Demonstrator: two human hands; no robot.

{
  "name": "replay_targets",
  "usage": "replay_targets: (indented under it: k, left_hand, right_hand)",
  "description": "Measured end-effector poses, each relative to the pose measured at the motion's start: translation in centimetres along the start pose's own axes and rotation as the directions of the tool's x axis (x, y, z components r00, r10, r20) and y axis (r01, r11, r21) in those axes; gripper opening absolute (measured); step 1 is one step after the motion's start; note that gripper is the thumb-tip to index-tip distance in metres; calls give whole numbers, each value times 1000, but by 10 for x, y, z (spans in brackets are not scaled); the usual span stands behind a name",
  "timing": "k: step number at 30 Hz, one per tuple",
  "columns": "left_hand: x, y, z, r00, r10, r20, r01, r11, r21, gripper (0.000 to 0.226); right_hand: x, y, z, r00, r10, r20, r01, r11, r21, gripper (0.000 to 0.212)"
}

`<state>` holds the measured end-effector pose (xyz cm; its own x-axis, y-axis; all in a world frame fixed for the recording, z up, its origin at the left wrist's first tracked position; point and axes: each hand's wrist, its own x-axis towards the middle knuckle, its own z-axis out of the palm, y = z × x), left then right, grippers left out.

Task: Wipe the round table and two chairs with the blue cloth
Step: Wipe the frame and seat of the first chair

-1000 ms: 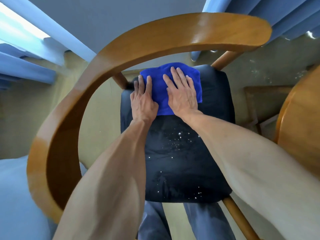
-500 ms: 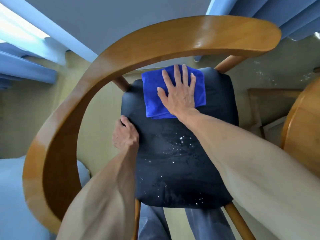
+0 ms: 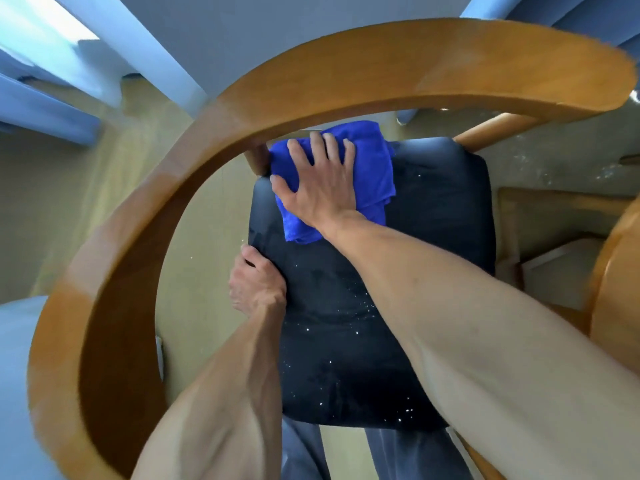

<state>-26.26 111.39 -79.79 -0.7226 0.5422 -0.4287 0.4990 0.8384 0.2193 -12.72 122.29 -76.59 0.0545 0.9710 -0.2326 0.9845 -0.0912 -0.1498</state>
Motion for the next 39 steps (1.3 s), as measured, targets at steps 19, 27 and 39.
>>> replay_targets:
  k: [19, 27, 39]
  left_hand:
    - [-10, 7, 1, 999, 4, -35, -1, 997, 76, 68]
    - [-20, 30, -13, 980, 189, -56, -179, 974, 139, 41]
    - [-55, 104, 12, 880, 466, 92, -466, 810, 356, 54]
  right_hand:
    - [1, 46, -3, 980, 128, -153, -106, 984, 142, 40]
    - [-5, 71, -9, 955, 260, -143, -240, 960, 142, 42]
    - [-25, 145, -14, 872, 449, -195, -419, 890, 179, 34]
